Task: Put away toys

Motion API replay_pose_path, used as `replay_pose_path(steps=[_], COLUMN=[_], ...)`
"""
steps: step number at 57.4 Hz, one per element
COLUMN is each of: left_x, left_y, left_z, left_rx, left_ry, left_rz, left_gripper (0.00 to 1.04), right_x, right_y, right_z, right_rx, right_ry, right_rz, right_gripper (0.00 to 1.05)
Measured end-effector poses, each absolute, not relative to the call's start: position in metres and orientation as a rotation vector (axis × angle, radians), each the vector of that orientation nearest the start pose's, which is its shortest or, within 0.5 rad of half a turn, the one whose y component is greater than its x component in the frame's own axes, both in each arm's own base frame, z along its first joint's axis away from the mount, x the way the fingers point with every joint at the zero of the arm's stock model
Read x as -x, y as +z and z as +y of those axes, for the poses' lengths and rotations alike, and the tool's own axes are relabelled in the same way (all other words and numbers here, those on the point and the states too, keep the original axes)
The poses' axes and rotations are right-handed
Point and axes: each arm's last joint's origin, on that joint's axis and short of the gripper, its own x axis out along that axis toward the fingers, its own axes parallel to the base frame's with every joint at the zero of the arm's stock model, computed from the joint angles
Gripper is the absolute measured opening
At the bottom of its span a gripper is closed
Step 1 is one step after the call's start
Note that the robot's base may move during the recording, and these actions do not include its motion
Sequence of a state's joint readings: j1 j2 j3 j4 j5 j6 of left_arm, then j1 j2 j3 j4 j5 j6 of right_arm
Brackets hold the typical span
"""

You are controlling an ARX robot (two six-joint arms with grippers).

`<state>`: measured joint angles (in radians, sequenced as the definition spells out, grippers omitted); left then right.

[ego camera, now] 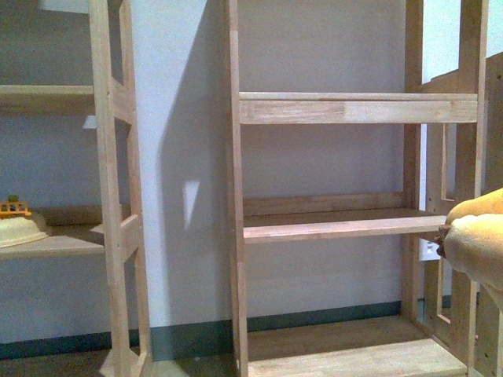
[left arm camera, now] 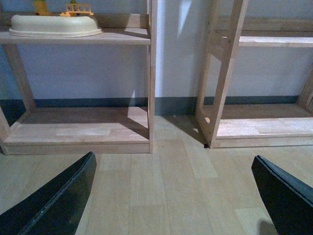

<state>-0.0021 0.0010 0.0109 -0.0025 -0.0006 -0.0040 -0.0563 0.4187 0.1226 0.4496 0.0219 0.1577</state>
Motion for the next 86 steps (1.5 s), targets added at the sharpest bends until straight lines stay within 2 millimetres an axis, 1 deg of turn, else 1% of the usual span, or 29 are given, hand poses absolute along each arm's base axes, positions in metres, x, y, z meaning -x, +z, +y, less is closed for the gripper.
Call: replay_pose_path(steps=[76, 86], left_x=[-0.0970, -0.0970], left_y=[0.1670, 0.1670], left_z=[-0.0003, 0.0000], left_rx=[0.004, 0.004], left_ry=[-0.005, 0.003], left_rz=[-0.008, -0.009], left_gripper=[0.99, 0.99], right_x=[-0.1258, -0.1261], right_y=[0.2116, 0.2114], right_z=[-0.0082, -0.0071], right_rx=[-0.156, -0.154], right_ry=[-0.079, -0.051], right_rz=[-0.161, -0.157], right_gripper=[0.17, 0.17])
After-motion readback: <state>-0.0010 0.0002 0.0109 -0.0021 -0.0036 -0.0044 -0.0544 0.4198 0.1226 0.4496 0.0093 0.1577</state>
